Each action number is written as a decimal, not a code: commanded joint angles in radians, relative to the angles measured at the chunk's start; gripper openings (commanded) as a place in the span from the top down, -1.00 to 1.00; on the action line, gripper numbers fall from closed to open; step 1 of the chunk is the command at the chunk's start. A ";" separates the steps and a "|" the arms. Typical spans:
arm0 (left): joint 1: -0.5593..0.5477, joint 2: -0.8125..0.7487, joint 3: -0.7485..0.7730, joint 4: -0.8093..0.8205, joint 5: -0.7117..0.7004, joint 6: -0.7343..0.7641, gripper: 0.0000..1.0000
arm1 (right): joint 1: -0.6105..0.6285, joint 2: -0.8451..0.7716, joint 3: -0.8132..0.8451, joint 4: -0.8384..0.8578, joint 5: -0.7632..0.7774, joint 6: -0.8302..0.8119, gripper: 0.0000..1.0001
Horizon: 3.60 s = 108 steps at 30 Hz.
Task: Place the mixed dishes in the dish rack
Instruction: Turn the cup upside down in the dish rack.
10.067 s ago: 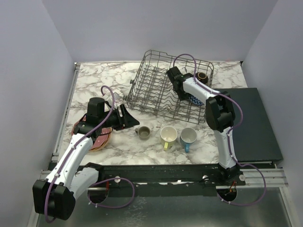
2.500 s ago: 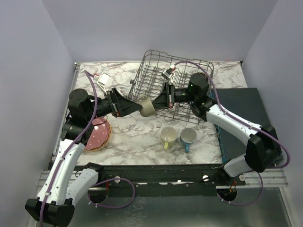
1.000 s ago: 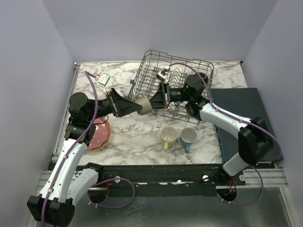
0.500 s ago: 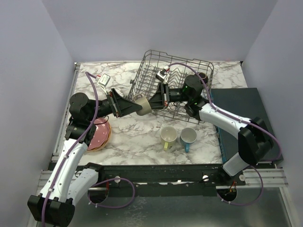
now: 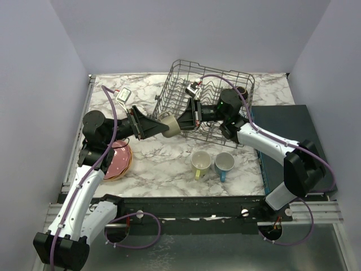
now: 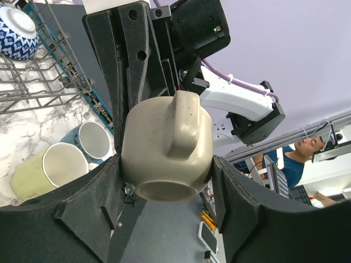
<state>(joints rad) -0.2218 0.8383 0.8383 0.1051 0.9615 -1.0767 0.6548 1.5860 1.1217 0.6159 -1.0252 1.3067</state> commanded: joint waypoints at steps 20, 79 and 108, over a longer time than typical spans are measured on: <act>-0.005 0.003 0.028 0.012 0.043 0.025 0.52 | -0.015 -0.079 -0.017 -0.142 0.066 -0.113 0.40; -0.005 0.690 0.615 -0.449 -0.268 0.414 1.00 | -0.127 -0.437 0.013 -1.119 0.626 -0.780 0.39; -0.075 1.258 1.293 -0.811 -0.643 0.443 1.00 | -0.128 -0.603 -0.117 -1.149 0.596 -0.762 0.39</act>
<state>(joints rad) -0.2722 2.0544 2.0247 -0.6212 0.4210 -0.6643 0.5327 1.0164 1.0279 -0.5175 -0.4271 0.5415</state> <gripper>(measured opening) 0.646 0.306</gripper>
